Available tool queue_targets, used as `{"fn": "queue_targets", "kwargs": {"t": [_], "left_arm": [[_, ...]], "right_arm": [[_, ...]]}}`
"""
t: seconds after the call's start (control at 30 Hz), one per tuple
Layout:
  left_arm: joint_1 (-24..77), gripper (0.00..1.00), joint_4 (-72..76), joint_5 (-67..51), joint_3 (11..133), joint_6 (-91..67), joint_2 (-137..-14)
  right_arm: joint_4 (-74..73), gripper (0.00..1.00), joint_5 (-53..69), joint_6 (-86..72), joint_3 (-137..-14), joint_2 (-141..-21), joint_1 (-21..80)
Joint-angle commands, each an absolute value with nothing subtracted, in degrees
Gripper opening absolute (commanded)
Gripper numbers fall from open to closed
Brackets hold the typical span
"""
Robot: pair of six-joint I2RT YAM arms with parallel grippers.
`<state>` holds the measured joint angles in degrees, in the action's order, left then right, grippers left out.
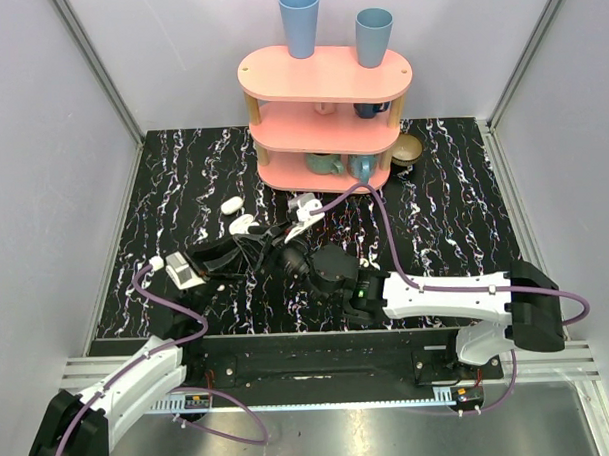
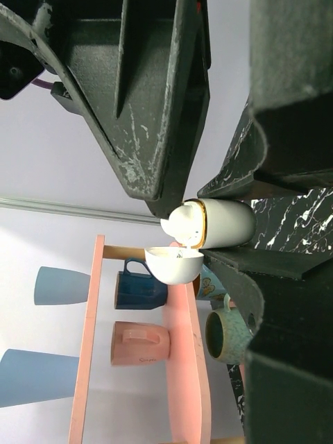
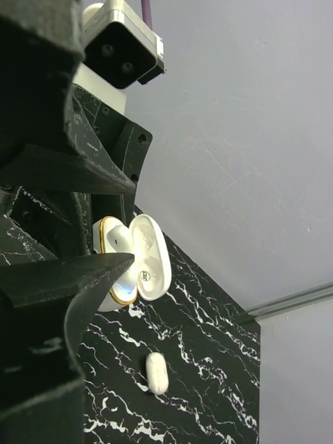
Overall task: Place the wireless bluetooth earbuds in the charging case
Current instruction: Insert the left earbud into the left side groove of the charging case, then close the charging case with the earbuds.
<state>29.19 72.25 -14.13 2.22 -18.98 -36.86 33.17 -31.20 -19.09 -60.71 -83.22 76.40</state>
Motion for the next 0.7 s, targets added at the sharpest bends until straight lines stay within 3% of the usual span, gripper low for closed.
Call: {"fn": "queue_targets", "kwargs": {"t": [0.0, 0.13, 0.4, 0.67], "left_arm": [[29.3, 0.0, 83.5, -13.1, 0.4, -17.9, -36.7], [29.2, 0.0, 83.3, -13.2, 0.3, -17.9, -36.7], [29.2, 0.0, 80.9, -14.2, 0.5, -17.1, -36.7], [29.2, 0.0, 80.4, -14.8, 0.4, -17.0, -36.6]], "right_arm": [[33.2, 0.49, -30.2, -18.4, -61.2, -80.5, 76.8], [33.3, 0.54, -29.0, -17.8, -62.0, -79.7, 76.8], [32.7, 0.86, -22.2, -16.2, -63.5, -77.4, 76.8], [29.0, 0.93, -21.8, -15.6, -64.9, -75.4, 76.8]]}}
